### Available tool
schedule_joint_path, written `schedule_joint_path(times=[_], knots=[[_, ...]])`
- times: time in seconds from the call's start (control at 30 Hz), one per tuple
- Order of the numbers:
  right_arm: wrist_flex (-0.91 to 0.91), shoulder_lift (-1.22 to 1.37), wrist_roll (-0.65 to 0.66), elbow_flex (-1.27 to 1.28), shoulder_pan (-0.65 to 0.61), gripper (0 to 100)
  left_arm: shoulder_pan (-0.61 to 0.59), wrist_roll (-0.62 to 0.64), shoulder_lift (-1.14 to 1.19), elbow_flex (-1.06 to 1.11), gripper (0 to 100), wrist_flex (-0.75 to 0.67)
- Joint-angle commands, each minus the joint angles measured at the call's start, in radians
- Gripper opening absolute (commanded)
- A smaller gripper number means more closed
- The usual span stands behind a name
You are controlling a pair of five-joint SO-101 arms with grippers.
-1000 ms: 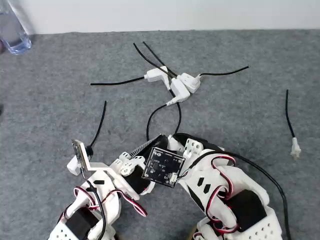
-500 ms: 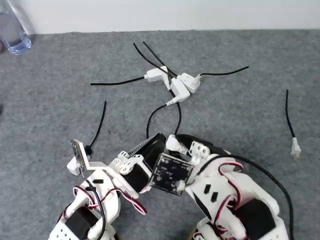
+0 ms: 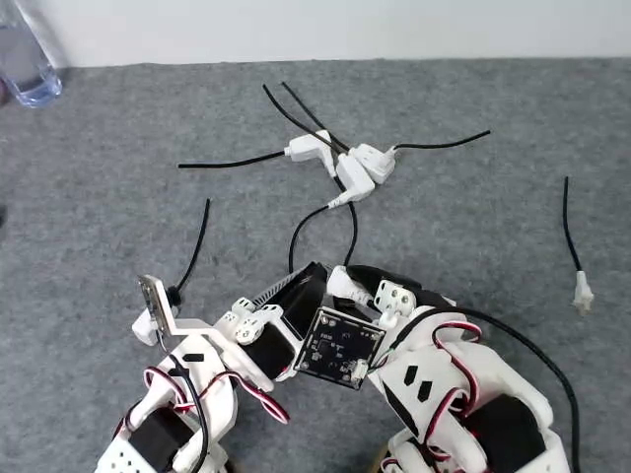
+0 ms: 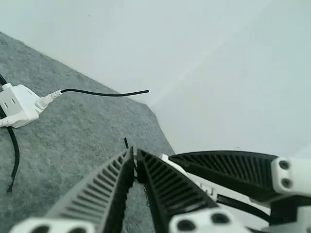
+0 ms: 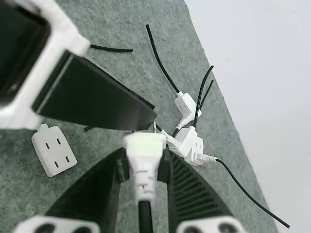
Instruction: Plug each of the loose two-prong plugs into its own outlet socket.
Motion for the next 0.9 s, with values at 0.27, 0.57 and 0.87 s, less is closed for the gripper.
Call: schedule_joint_path(times=[0.27, 0.57, 0.87], knots=[[-0.004, -0.019, -0.015, -0.084, -0.01, 0.9, 0.014, 0.009, 0.011, 0.019, 1, -0.012], [-0.004, -0.021, -0.025, -0.084, -0.01, 0.9, 0.015, 0.009, 0.011, 0.019, 1, -0.012], [-0.007, -0.012, -0.003, -0.083, 0.033, 0.9, -0.107, 0.006, 0.011, -0.045, 1, -0.011]])
